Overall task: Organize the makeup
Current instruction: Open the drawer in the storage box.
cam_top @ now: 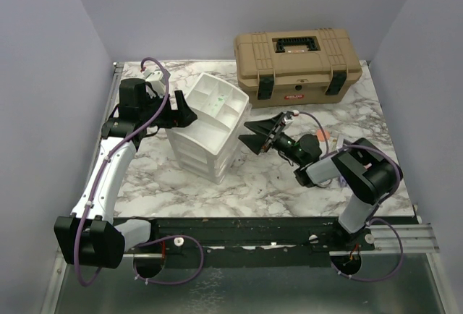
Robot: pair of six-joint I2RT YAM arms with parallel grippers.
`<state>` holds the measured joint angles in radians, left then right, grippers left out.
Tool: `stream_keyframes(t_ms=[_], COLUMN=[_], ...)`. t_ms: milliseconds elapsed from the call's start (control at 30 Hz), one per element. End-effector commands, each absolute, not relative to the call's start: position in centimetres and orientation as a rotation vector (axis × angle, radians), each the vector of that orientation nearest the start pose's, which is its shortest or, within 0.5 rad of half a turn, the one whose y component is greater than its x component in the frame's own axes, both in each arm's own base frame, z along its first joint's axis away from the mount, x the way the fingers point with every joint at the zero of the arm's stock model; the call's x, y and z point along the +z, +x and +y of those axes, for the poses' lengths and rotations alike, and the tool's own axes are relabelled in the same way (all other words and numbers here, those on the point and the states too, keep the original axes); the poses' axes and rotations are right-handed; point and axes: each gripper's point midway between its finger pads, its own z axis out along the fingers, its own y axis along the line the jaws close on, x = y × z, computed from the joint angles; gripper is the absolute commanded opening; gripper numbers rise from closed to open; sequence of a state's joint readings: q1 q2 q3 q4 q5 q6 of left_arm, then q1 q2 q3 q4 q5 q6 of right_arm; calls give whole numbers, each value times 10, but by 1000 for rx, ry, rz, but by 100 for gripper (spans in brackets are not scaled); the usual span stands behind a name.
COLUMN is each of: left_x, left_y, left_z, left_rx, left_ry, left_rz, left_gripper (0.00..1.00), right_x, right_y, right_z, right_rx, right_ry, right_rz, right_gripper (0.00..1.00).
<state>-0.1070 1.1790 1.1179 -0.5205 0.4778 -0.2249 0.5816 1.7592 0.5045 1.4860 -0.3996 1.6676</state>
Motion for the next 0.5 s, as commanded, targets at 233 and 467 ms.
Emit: stream_keyframes(t_ms=[233,467], left_x=[235,239], left_y=[320,319], left_z=[-120,-120], left_rx=[-674,-675], left_ry=[110,112], left_rz=[2198,2186], left_gripper=[87,87], right_x=[278,247], right_y=[265,275], right_z=[290,290], right_rx=[2116,1974], right_ry=[389,476], right_rz=[1363,1509], right_gripper=[93,94])
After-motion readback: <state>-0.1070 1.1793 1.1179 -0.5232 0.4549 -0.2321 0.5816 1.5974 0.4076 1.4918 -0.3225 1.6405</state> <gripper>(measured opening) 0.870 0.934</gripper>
